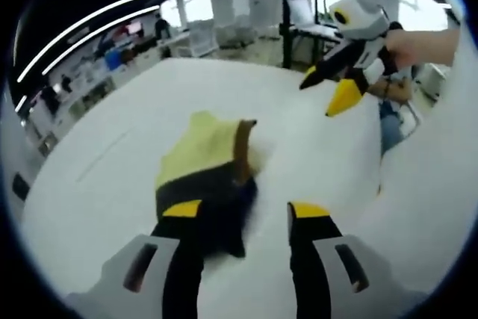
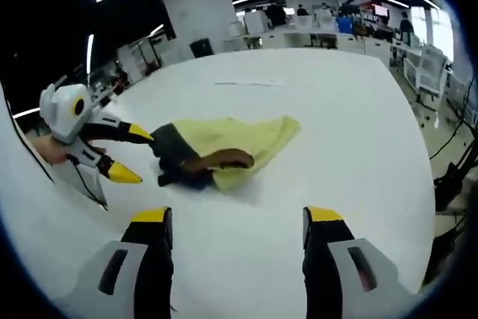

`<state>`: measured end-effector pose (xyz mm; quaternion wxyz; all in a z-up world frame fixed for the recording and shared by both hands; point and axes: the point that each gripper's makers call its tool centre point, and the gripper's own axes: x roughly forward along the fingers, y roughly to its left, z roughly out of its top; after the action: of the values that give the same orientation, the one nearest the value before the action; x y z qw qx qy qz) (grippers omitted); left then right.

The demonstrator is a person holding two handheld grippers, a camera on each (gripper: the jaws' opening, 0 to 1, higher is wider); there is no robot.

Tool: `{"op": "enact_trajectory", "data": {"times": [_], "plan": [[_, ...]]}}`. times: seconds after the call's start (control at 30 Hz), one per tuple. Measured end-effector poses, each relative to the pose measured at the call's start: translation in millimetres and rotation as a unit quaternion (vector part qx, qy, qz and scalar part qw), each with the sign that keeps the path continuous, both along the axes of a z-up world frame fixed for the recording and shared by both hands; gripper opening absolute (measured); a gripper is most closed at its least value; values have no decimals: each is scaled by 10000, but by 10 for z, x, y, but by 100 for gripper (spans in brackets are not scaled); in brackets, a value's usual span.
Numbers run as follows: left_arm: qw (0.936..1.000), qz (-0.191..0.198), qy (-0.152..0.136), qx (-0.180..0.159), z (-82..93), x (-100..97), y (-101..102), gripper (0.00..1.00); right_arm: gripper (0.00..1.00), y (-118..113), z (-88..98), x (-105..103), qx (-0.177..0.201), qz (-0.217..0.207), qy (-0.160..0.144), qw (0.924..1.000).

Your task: Fold the garment on the visible template until the final outline fits inside the template.

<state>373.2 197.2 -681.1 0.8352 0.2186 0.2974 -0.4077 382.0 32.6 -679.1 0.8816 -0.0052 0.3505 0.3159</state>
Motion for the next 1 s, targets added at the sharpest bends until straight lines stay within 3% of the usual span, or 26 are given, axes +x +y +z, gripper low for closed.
{"op": "enact_trajectory", "data": {"times": [0.37, 0.7, 1.0], "plan": [[9990, -130, -361, 212, -29, 133, -67, 35, 69, -21, 13, 31, 61, -50, -2, 10000], [9929, -598, -808, 633, -152, 204, -200, 29, 68, -119, 8, 34, 110, -229, 14, 9997], [9894, -664, -944, 876, -233, 236, -184, 26, 67, -127, -10, 23, 167, -299, 57, 9994]]}}
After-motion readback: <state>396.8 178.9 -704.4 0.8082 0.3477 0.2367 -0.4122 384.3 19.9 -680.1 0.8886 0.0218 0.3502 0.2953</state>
